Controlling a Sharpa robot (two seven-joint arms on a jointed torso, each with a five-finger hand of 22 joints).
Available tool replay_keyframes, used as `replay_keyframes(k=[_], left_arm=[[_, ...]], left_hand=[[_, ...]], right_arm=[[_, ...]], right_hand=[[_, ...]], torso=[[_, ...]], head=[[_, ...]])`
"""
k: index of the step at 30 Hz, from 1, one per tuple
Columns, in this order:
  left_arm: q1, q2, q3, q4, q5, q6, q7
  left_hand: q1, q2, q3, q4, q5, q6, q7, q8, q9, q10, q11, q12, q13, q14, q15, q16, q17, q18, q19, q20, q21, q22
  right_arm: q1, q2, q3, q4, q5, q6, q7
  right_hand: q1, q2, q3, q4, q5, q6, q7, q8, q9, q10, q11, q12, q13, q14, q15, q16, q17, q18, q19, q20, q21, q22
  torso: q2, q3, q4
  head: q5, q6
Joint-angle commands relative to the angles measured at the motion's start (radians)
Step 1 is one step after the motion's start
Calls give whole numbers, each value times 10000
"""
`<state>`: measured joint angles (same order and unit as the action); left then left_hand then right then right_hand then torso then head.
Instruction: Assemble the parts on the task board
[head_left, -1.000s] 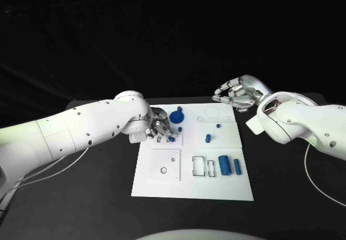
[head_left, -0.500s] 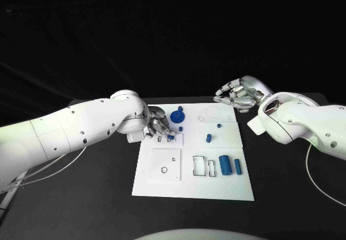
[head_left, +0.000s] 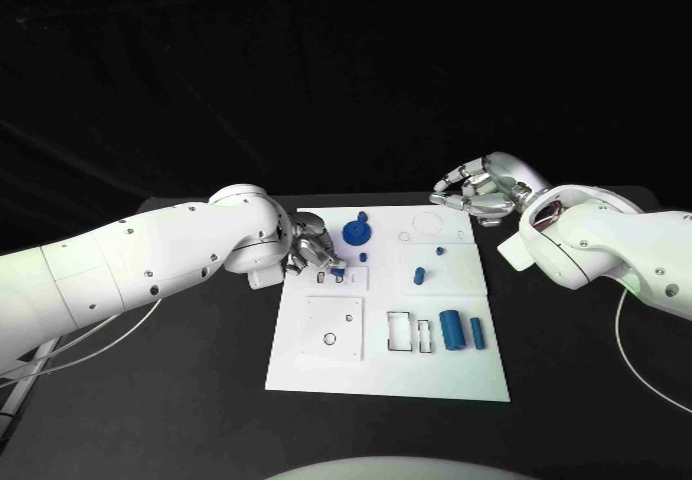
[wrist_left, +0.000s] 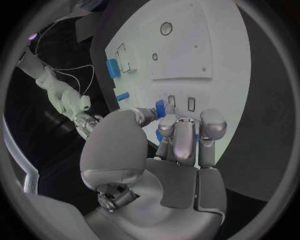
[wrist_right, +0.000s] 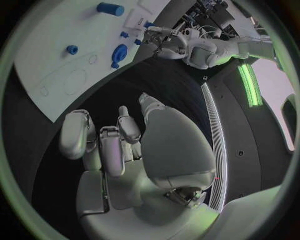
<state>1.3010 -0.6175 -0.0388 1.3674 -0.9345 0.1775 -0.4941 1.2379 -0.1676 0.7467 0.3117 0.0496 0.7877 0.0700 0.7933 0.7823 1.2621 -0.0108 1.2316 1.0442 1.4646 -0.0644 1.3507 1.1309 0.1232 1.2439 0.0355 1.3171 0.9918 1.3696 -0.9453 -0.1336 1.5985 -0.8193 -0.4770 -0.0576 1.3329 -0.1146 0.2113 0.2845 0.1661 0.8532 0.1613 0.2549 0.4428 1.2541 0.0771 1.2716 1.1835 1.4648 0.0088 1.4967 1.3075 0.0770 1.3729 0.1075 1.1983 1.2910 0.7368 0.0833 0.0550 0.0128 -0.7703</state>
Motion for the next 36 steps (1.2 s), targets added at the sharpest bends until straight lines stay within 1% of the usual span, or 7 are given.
replay_keyframes(k=[1,13,16,17,20,30,36], left_arm=[[-46,-29,0,126,-563,-439,257],[-201,44,-50,254,-1310,-636,80],[-232,100,-62,233,-1460,-654,3],[-241,114,-66,227,-1491,-647,-16],[-275,164,-82,212,-1626,-589,-95],[-313,202,-110,157,-1832,-478,-257],[-318,208,-113,120,-1902,-534,-313]], left_hand=[[30,-111,1730,-1697,62,97,-76,47,304,104,-13,51,37,109,-83,45,-4,-90,97,20,57,49],[-207,-296,2041,-1911,205,285,-137,89,359,375,-71,246,289,109,-134,48,-14,-143,285,-26,223,345],[-449,-412,2204,-2030,639,383,-176,119,409,481,-109,305,369,113,-169,55,-12,-164,354,-59,291,460],[-554,-451,2241,-2088,902,413,-189,132,437,513,-123,319,389,111,-182,53,-20,-170,374,-73,313,496],[-648,-479,2254,-2145,1148,447,-204,149,466,561,-138,354,439,114,-195,59,-14,-182,409,-84,347,563],[-855,-541,2268,-2272,1686,534,-246,196,532,669,-177,438,554,114,-229,61,-21,-210,501,-112,434,724],[-909,-554,2272,-2303,1833,562,-260,215,553,699,-189,462,586,115,-239,62,-21,-226,547,-121,474,806]], right_arm=[[-15,-12,0,8,-92,109,-12],[-22,-26,-3,18,-91,90,1],[-23,-25,-3,21,-91,81,10],[-23,-24,-3,22,-91,79,13],[-23,-22,-3,20,-91,75,17],[-25,-22,-3,19,-91,67,23],[-26,-20,-4,17,-91,61,25]], right_hand=[[-92,12,-35,49,-23,-90,6,61,17,-64,16,-36,-11,616,-52,-52,788,127,-66,6,-32,-3],[-91,13,-36,45,-22,-92,5,64,18,-75,15,-45,-23,613,-52,-57,776,129,-71,6,-43,-10],[-90,16,-39,39,-20,-96,4,71,22,-82,14,-53,-32,612,-53,-61,771,133,-81,5,-64,-24],[-90,16,-39,39,-20,-96,4,71,22,-82,14,-53,-32,612,-53,-61,771,133,-81,5,-64,-24],[-90,16,-39,39,-20,-96,4,71,22,-82,14,-53,-32,612,-53,-61,771,133,-81,5,-64,-24],[-98,23,-45,39,-16,-101,3,81,27,-79,13,-51,-29,613,-54,-61,773,131,-74,5,-56,-16],[-108,29,-52,40,-13,-106,2,91,31,-81,13,-53,-31,612,-54,-64,769,132,-77,4,-66,-21]], torso=[[1,2,-13],[2,2,-28],[10,5,-24],[11,6,-26],[9,2,-34],[15,1,-26],[15,0,-23]], head=[[42,9],[75,-3],[72,-1],[75,7],[80,7],[57,-7],[60,-10]])
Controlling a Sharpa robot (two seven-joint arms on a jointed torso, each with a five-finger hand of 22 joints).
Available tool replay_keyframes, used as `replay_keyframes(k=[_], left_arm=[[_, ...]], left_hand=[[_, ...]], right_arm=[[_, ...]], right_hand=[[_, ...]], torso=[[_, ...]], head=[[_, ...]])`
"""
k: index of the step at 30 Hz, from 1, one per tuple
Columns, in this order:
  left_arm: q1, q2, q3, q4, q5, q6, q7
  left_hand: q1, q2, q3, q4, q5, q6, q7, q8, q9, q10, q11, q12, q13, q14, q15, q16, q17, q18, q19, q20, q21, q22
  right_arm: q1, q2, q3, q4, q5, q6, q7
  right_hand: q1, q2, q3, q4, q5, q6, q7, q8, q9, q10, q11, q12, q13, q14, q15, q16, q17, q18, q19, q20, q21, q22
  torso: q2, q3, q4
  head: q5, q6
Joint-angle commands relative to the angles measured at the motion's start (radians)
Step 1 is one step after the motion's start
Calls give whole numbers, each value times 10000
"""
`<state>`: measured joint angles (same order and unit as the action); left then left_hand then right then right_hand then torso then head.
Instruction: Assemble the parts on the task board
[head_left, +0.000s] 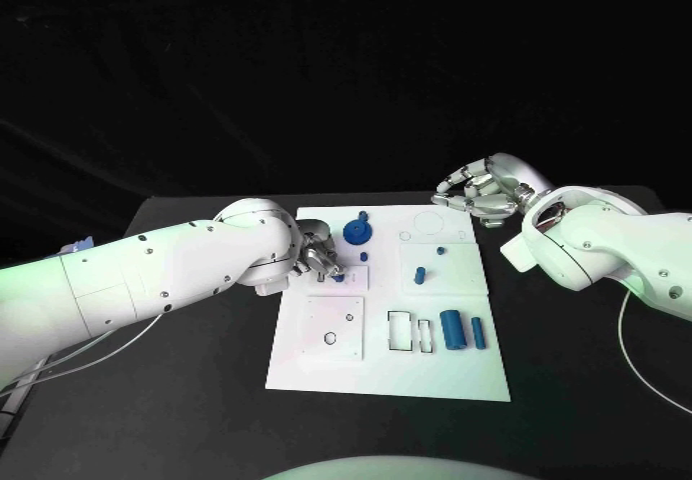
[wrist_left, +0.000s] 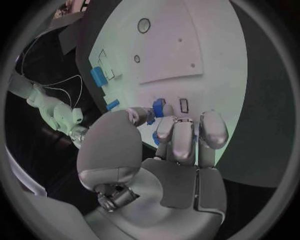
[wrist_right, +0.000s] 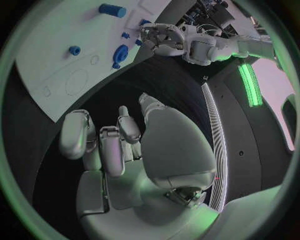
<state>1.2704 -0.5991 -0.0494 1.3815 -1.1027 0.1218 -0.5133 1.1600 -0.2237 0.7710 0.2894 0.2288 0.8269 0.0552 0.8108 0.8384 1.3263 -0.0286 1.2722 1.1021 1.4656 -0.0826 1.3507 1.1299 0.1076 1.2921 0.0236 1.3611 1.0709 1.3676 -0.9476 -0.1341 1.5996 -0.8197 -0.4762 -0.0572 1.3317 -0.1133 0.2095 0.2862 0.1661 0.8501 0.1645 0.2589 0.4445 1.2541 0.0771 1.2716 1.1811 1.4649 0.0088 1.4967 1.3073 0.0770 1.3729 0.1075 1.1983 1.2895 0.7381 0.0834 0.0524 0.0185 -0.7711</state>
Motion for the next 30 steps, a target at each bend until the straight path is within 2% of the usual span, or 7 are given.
replay_keyframes(k=[1,12,17,22,30], left_arm=[[-13,24,-7,-26,-225,8,-122],[-22,-47,-5,38,-251,-179,-94],[-25,-52,-5,88,-253,-33,-107],[-29,-49,-5,130,-253,219,-138],[-35,-31,-5,172,-253,300,-137]], left_hand=[[-137,6,2029,-2087,64,176,-114,43,-5,71,-15,69,27,104,-59,62,-14,-73,76,-2,43,34],[-201,-21,2048,-2153,265,223,-138,68,23,125,-40,107,75,105,-80,63,-15,-91,137,-18,97,135],[-230,-38,2054,-2180,350,241,-147,74,32,130,-48,99,58,105,-88,63,-17,-98,158,-24,116,170],[-286,-58,2066,-2213,526,260,-156,76,45,122,-57,69,13,105,-98,63,-18,-100,165,-33,128,187],[-302,-64,2066,-2217,567,266,-158,78,49,121,-58,62,3,105,-100,62,-20,-101,165,-35,130,189]], right_arm=[[-6,3,1,6,-86,53,21],[-8,-5,1,16,-86,54,24],[-9,-7,1,17,-86,66,21],[-10,-10,1,15,-86,87,15],[-10,-8,1,18,-86,96,7]], right_hand=[[-95,16,-34,23,-13,-75,-29,51,14,-81,12,-53,-7,612,-54,-65,770,133,-78,4,-67,-6],[-107,22,-42,25,-11,-78,-30,61,19,-78,11,-51,-4,615,-55,-63,778,133,-77,3,-70,-6],[-107,22,-42,25,-11,-78,-30,61,19,-78,11,-51,-4,615,-55,-63,778,133,-77,3,-70,-6],[-118,27,-47,28,-9,-79,-30,68,22,-75,11,-48,-1,615,-55,-64,777,133,-75,3,-71,-6],[-118,27,-47,28,-9,-79,-30,68,22,-75,11,-48,-1,615,-55,-64,777,133,-75,3,-71,-6]], torso=[[1,-1,3],[1,1,5],[-4,6,-9],[-6,3,3],[-8,7,-2]], head=[[3,-3],[-9,-19],[-14,-46],[-24,-65],[-20,-72]])
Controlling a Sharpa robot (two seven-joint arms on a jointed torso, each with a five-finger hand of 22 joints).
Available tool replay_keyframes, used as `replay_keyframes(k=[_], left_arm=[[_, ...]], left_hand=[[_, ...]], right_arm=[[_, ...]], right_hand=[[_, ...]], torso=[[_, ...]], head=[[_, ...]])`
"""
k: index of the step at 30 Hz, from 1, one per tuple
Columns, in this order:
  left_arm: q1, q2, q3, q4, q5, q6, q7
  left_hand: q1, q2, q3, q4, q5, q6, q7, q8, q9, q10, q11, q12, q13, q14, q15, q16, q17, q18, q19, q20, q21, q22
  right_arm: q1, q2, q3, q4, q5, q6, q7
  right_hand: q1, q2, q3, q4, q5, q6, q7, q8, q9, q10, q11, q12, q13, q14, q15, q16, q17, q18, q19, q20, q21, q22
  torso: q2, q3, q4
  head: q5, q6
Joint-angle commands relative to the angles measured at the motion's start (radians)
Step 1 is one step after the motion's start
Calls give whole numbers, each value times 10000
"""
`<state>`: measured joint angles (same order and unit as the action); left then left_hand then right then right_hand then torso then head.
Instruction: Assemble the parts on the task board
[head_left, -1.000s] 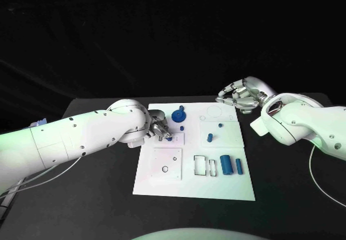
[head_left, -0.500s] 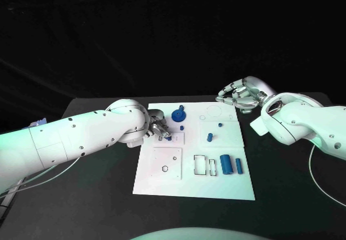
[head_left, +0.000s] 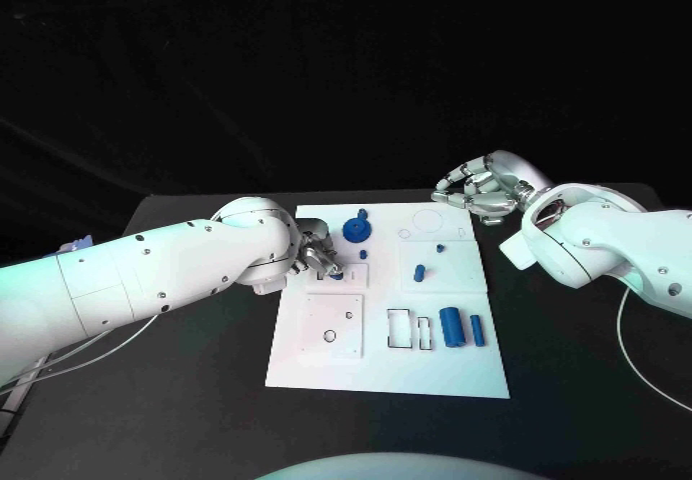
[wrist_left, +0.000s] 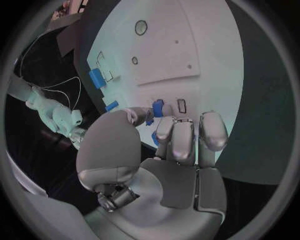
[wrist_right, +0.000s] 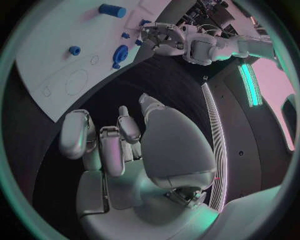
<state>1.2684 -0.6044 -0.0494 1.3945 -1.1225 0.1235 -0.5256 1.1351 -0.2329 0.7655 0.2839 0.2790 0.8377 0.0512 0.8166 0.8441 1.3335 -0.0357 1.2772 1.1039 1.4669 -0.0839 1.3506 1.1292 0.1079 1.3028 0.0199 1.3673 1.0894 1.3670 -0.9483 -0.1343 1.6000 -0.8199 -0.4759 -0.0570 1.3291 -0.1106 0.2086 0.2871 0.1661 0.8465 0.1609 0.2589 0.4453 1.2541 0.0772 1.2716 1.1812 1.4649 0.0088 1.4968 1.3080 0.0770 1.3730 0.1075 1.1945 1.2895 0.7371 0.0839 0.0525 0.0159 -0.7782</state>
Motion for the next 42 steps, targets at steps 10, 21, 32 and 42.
replay_keyframes(k=[10,21,32,42], left_arm=[[-19,74,-6,-40,-30,314,-28],[-22,194,-9,-172,116,462,-78],[-27,306,-51,-329,248,606,-130],[-28,354,-59,-400,296,639,-147]], left_hand=[[-62,28,2120,-2165,89,162,-120,21,-6,52,11,12,-16,93,-89,64,-10,-105,62,2,72,11],[-276,158,1957,-2035,64,241,-156,39,19,50,-9,-72,-166,94,-99,65,-15,-110,65,-3,79,36],[-675,335,1258,-1682,-93,408,-269,82,110,201,-87,73,64,96,-155,71,-14,-121,88,-47,78,88],[-949,361,484,-1249,-205,519,-325,17,124,223,-126,118,139,96,-189,74,-16,-135,133,-80,83,146]], right_arm=[[-4,3,3,13,-84,85,-2],[-4,-5,2,18,-84,82,-6],[-4,-18,2,20,-84,74,-4],[-4,-25,2,24,-84,63,-1]], right_hand=[[-92,0,-37,19,-9,-43,5,68,13,-75,10,-48,-2,614,-56,-64,769,133,-76,3,-33,-6],[-122,10,-56,22,7,-49,3,88,23,-80,8,-54,-10,611,-57,-74,753,135,-79,1,-48,-13],[-122,10,-56,22,7,-49,3,88,23,-80,8,-54,-10,611,-57,-74,753,135,-79,1,-48,-13],[-132,12,-63,22,11,-53,3,95,26,-91,8,-66,-25,610,-58,-79,744,137,-82,1,-58,-19]], torso=[[3,2,-8],[11,6,-12],[3,-1,-2],[4,2,-5]], head=[[9,-1],[-2,-10],[-26,-11],[-45,-27]])
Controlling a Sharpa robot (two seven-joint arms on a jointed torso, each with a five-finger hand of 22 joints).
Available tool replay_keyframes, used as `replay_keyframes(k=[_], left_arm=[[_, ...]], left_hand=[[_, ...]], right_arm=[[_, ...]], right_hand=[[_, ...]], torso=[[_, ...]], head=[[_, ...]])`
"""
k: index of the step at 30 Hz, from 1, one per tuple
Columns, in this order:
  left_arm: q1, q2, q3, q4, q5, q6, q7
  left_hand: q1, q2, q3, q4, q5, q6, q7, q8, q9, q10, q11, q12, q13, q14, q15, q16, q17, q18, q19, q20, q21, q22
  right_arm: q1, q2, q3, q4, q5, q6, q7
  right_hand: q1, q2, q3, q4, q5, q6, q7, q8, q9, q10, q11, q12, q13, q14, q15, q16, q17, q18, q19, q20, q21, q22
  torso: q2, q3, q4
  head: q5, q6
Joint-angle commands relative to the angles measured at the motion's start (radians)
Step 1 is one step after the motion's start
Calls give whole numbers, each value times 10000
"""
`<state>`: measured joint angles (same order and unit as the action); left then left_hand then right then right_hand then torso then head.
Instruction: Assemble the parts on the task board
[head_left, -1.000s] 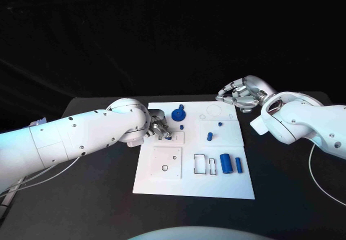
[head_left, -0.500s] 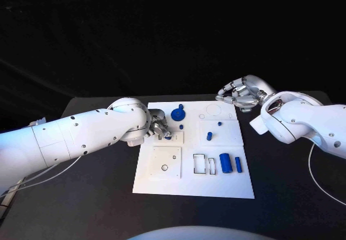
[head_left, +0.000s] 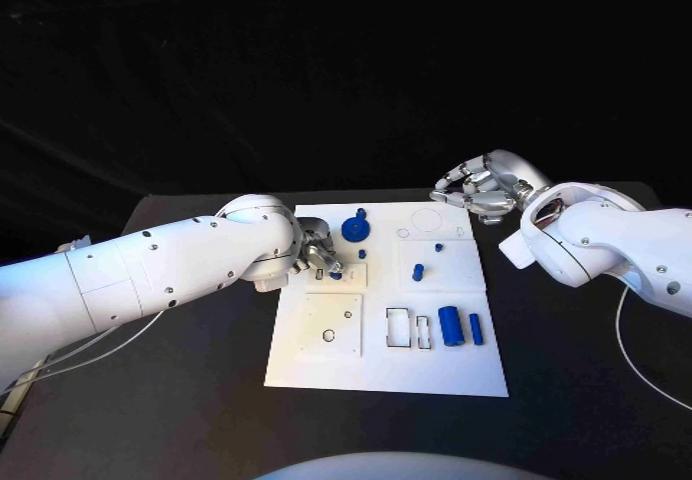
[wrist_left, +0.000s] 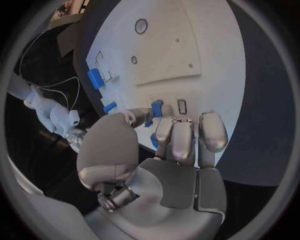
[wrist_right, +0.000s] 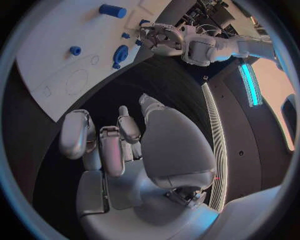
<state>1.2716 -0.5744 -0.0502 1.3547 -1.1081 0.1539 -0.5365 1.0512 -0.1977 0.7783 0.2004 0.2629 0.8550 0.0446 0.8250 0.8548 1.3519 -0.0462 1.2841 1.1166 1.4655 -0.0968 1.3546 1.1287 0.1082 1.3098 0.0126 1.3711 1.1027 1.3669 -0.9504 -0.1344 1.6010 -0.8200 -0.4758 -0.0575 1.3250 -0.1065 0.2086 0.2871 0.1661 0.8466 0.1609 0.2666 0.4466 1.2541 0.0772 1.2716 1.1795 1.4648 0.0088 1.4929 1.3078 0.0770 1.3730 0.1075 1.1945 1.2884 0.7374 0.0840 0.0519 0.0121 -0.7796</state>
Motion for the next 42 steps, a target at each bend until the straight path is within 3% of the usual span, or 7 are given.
replay_keyframes(k=[1,23,34,42], left_arm=[[-59,58,-51,-9,157,339,-39],[-65,105,-63,-145,216,414,-92],[-65,21,-59,-124,267,347,-91],[-56,-317,61,238,904,-126,-76]], left_hand=[[-129,11,286,-371,-46,356,-261,-74,17,42,-25,55,20,111,-61,34,-11,-141,71,-10,50,26],[-496,86,-1797,821,-118,618,-299,-204,41,80,-52,121,135,108,-88,39,-16,-164,157,-43,62,135],[-542,112,-2011,893,-128,640,-299,-213,47,80,-52,121,134,110,-88,44,-7,-163,157,-45,58,131],[-737,-37,-2801,915,-128,264,-147,-441,32,-313,76,-232,-376,97,3,33,-33,-151,107,3,8,68]], right_arm=[[-4,-6,3,14,-83,62,4],[-4,4,3,5,-81,63,-5],[-4,9,2,-3,-81,57,-2],[-4,12,1,-14,-81,50,-4]], right_hand=[[-91,-29,-63,23,11,-53,2,18,13,-92,8,-66,-8,610,-58,-40,747,137,-82,1,-59,-9],[-130,-27,-90,27,15,-66,1,36,22,-141,7,-114,-67,588,-59,-82,661,157,-128,0,-154,-75],[-139,-27,-97,26,16,-70,0,41,24,-155,7,-128,-83,585,-60,-88,650,155,-123,-1,-147,-68],[-139,-27,-97,26,16,-70,0,41,24,-155,7,-128,-83,585,-60,-88,650,155,-123,-1,-147,-68]], torso=[[1,1,2],[4,-1,3],[3,-6,10],[-9,-4,8]], head=[[-7,-13],[-41,-28],[-42,-32],[-52,-32]])
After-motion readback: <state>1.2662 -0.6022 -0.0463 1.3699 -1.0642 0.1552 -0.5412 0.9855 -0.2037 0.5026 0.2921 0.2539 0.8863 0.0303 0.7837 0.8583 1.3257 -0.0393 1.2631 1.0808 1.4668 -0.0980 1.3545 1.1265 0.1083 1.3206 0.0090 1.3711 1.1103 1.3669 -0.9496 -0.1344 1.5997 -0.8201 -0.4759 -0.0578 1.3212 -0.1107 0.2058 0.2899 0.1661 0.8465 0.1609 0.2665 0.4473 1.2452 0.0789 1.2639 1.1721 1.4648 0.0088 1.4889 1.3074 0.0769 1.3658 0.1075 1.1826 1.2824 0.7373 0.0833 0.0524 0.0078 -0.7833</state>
